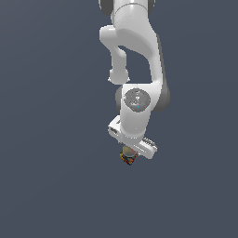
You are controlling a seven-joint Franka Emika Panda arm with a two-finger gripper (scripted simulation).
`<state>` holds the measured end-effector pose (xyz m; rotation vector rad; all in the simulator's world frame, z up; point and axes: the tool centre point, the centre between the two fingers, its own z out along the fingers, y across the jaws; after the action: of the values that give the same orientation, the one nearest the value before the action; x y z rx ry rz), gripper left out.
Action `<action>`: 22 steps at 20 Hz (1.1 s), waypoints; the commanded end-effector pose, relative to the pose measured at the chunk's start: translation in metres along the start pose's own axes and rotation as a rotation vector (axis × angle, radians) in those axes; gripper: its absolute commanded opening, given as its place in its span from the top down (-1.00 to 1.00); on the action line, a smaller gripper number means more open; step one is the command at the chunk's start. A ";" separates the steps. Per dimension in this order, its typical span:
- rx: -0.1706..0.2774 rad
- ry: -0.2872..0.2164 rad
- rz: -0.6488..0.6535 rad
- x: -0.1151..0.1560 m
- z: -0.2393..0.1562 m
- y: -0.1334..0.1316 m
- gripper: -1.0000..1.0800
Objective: Pick up the object and move it to a goal position.
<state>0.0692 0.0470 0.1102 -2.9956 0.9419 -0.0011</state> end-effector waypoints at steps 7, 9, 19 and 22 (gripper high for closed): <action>-0.001 0.000 0.011 0.000 0.006 -0.001 -0.92; -0.001 0.000 0.012 0.000 0.013 -0.001 -0.92; -0.002 0.000 0.015 -0.001 0.053 -0.001 -0.92; -0.002 0.000 0.015 0.000 0.052 -0.001 -0.92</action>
<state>0.0692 0.0479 0.0575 -2.9906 0.9646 0.0023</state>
